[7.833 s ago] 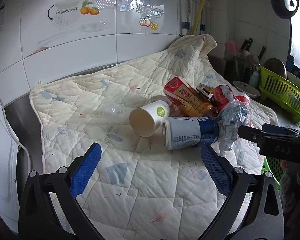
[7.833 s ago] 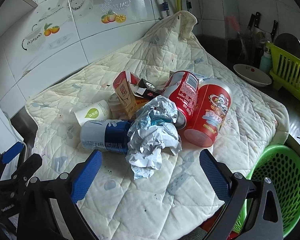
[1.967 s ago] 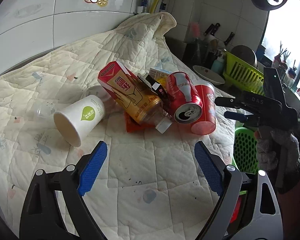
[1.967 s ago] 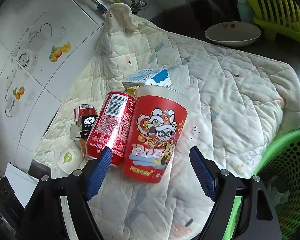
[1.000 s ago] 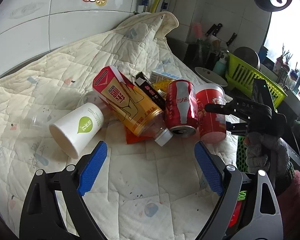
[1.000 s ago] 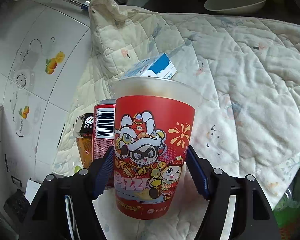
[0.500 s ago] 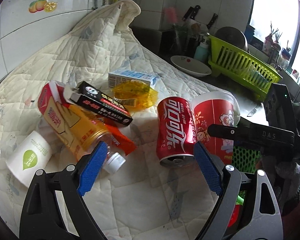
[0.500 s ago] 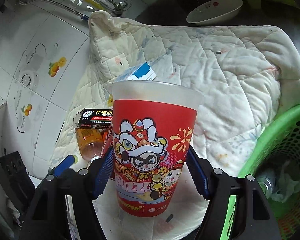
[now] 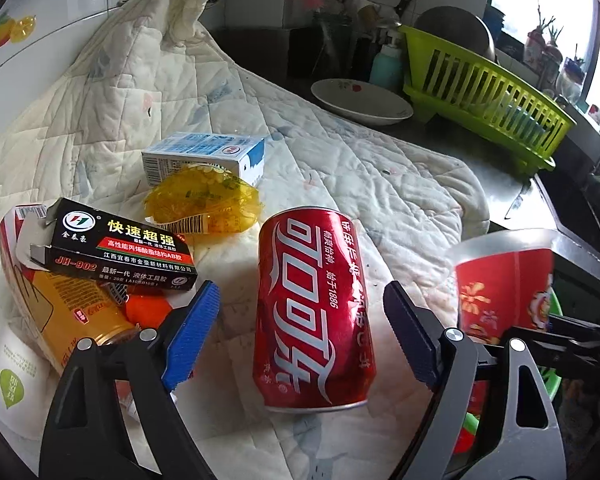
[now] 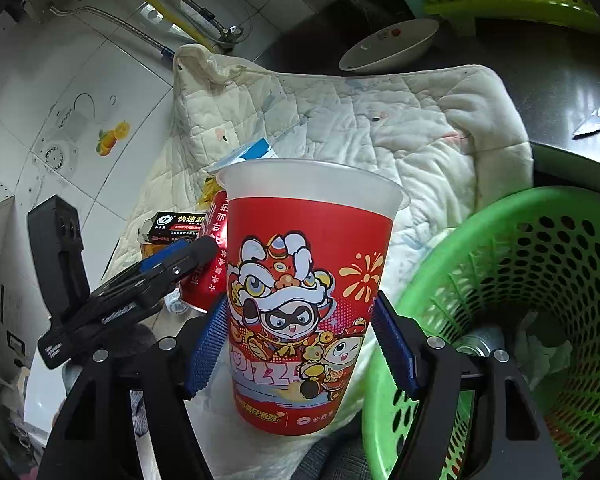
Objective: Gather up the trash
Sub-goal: 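Drop the red cup into the basket with the right gripper while the left gripper grasps the Coca-Cola can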
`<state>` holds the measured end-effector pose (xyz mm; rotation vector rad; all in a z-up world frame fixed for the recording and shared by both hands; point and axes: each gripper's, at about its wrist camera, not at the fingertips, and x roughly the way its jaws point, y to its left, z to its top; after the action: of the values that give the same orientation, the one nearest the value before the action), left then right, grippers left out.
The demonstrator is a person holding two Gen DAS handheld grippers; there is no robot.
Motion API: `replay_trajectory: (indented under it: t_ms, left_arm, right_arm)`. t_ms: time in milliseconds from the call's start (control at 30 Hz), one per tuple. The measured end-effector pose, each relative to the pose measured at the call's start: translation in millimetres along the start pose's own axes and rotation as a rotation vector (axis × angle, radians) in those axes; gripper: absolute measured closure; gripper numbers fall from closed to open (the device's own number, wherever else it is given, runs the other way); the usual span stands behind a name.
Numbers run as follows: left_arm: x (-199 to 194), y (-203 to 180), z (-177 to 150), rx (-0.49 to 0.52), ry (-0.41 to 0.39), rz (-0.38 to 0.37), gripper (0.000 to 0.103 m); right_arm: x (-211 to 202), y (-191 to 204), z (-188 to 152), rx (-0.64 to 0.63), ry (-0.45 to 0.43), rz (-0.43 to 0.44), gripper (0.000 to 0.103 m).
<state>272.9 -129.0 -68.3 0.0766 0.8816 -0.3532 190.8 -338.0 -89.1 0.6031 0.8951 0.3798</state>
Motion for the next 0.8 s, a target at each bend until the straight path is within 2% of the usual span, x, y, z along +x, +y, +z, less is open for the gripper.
replay_trajectory:
  t_ms: [167, 333, 500, 667, 800]
  left_arm:
    - [15, 0, 2, 0.011, 0.036, 0.006, 0.025]
    - [23, -6, 2, 0.020, 0.053, -0.008, 0.042]
    - [14, -16, -2, 0.037, 0.015, 0.006, 0.044]
    - [-13, -30, -6, 0.058, -0.047, -0.038, 0.044]
    - [-36, -44, -12, 0.073, -0.084, -0.082, 0.044]
  right_arm:
    - [-33, -10, -15, -0.045, -0.034, -0.089, 0.035]
    - [-66, -34, -31, -0.041, -0.064, -0.190, 0.035]
    - [-90, -65, -47, -0.014, -0.073, -0.316, 0.035]
    - [-96, -90, -55, 0.008, -0.075, -0.423, 0.034]
    - [-94, -104, -59, 0.035, -0.083, -0.454, 0.031]
